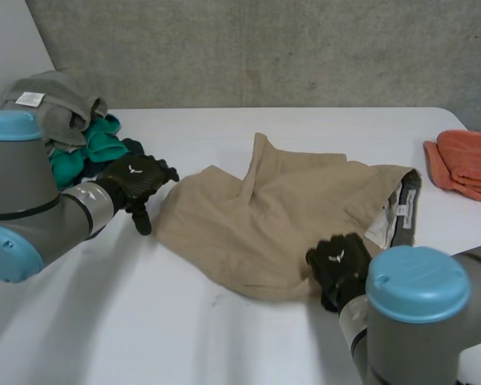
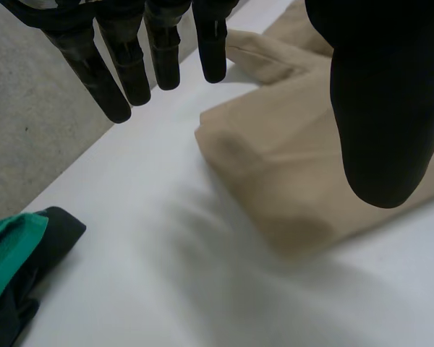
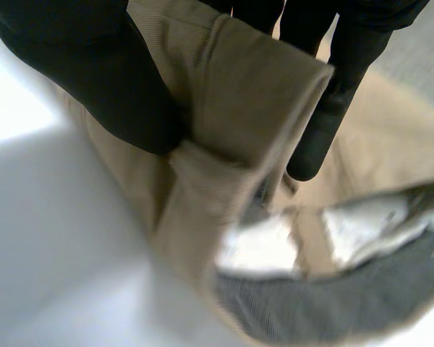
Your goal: Fold the laundry.
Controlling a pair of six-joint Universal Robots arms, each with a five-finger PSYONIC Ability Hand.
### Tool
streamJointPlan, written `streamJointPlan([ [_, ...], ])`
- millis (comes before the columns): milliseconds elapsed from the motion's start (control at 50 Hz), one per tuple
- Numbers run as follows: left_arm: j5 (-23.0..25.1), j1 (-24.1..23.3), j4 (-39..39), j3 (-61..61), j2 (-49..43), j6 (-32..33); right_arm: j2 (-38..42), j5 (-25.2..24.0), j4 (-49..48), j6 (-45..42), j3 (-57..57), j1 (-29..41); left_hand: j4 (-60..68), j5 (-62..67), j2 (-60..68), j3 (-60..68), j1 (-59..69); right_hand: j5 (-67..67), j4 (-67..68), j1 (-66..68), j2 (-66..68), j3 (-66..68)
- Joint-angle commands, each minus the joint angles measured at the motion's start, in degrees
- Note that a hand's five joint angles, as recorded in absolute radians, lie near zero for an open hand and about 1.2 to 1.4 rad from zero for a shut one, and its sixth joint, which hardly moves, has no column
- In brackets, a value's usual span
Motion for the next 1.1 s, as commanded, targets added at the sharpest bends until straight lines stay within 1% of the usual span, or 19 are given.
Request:
streamJointPlan([
  [20,-0.2,-1.8,0.5,-2.5,3.3,-2.5,-11.1,-5.7,-0.7,0.6,-2.0,0.4,-0.4,-0.2,-0.2,-0.1,-0.1,12.5,11.9,16.6,12.7,12.4],
  [80,-0.8,-2.6,0.4,-3.2,4.1,-4.0,-11.6,-6.8,0.2,1.0,-4.4,0.6,-0.9,-0.7,-0.7,-0.6,-0.6,12.5,11.9,16.6,12.7,12.4],
  [140,-2.1,-3.7,0.4,-4.5,4.9,-6.7,-11.3,-6.3,3.5,1.5,-8.4,1.1,-3.6,-3.4,-3.4,-3.3,-3.3,12.5,11.9,16.6,12.7,12.4],
  [240,-3.6,-5.6,-0.2,-5.8,4.8,-10.7,-10.8,-5.9,11.7,2.2,-15.2,2.4,-6.4,-6.3,-6.2,-6.1,-6.2,12.5,11.9,16.6,12.7,12.4],
  [340,-4.0,-7.9,-1.1,-6.0,3.5,-12.4,-11.1,-5.8,15.4,3.7,-19.1,3.7,-6.4,-6.3,-6.2,-6.1,-6.2,12.5,11.9,16.6,12.7,12.4],
  [420,-5.9,-9.2,-0.3,-4.6,0.9,-12.3,-12.1,-5.3,17.0,4.6,-20.9,5.2,-5.1,-4.9,-4.9,-4.8,-4.8,12.5,11.9,16.6,12.7,12.4],
  [500,-10.1,-9.8,0.2,-1.9,-2.8,-12.2,-14.5,-4.5,17.8,5.5,-21.6,5.5,7.8,8.0,8.0,8.1,8.1,12.5,11.9,16.6,12.7,12.4],
  [600,-15.5,-9.8,-0.4,0.5,-4.4,-12.0,-17.8,-4.2,19.1,6.7,-21.6,3.4,63.1,63.3,63.3,63.4,63.4,12.5,11.9,16.6,12.7,12.4],
  [660,-18.2,-9.0,-0.9,0.4,-2.2,-12.3,-18.0,-4.7,19.9,6.3,-21.6,1.3,63.2,63.3,63.4,63.5,63.5,12.5,11.9,16.6,12.7,12.4],
  [700,-19.9,-8.2,-1.4,-1.4,4.5,-12.6,-17.6,-5.8,21.5,4.9,-22.0,-1.7,63.2,63.3,63.4,63.5,63.5,12.5,11.9,16.6,12.7,12.4],
  [720,-19.8,-8.1,-1.3,-2.1,7.6,-12.6,-17.3,-6.4,22.1,4.1,-22.4,-2.8,63.2,63.3,63.4,63.5,63.5,12.5,11.9,16.6,12.7,12.4],
  [740,-19.1,-7.9,-1.3,-3.2,13.7,-12.5,-16.3,-7.6,23.8,2.3,-23.2,-5.2,63.2,63.3,63.4,63.5,63.5,12.5,11.9,16.6,12.7,12.4],
  [800,-17.5,-7.5,-1.5,-3.9,22.5,-12.3,-15.0,-8.7,26.2,0.6,-25.3,-7.4,63.2,63.3,63.4,63.5,63.5,12.5,11.9,16.6,12.7,12.4],
  [820,-16.1,-7.3,-1.5,-3.8,27.5,-12.1,-14.6,-9.2,27.8,0.1,-26.7,-8.7,63.2,63.3,63.4,63.5,63.5,12.5,11.9,16.6,12.7,12.4],
  [880,-13.9,-7.1,-3.2,-2.7,34.0,-12.0,-14.0,-9.4,29.4,0.5,-28.7,-10.2,63.2,63.3,63.4,63.5,63.5,12.5,11.9,16.6,12.7,12.4],
  [900,-13.2,-7.0,-5.7,-2.0,36.7,-11.7,-13.8,-9.5,30.0,0.8,-30.3,-11.3,63.2,63.3,63.4,63.5,63.5,12.5,11.9,16.6,12.7,12.4],
  [960,-12.3,-6.4,-9.4,-0.2,37.1,-11.1,-13.3,-9.5,31.0,0.9,-32.3,-12.6,63.2,63.3,63.4,63.5,63.5,12.5,11.9,16.6,12.7,12.4],
  [1020,-11.9,-6.9,-13.5,3.0,35.0,-9.9,-11.1,-10.1,31.9,0.9,-34.5,-13.0,63.2,63.3,63.4,63.5,63.5,12.5,11.9,16.6,12.7,12.4],
  [1100,-12.2,-8.3,-15.7,8.1,25.1,-8.8,-6.4,-11.5,31.7,0.5,-36.7,-12.3,63.2,63.3,63.4,63.5,63.5,12.5,11.9,16.6,12.7,12.4],
])
